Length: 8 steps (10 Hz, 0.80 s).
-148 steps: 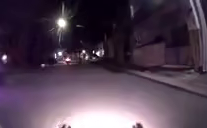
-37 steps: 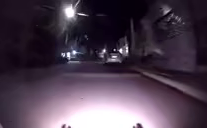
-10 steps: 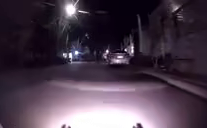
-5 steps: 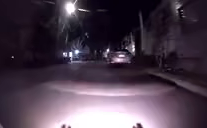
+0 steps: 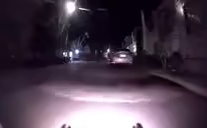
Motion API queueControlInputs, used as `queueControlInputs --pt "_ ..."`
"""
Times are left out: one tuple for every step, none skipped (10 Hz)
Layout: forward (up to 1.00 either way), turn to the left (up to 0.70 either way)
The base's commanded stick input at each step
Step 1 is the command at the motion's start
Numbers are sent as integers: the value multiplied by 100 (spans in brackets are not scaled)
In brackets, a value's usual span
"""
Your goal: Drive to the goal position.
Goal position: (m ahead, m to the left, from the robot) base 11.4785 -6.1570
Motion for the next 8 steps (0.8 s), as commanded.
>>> queueControlInputs --pt "60 -5" --pt "60 -13" --pt "60 -15" --pt "60 -15" --pt "60 -15" --pt "60 -15" --pt "60 -9" --pt "60 0"
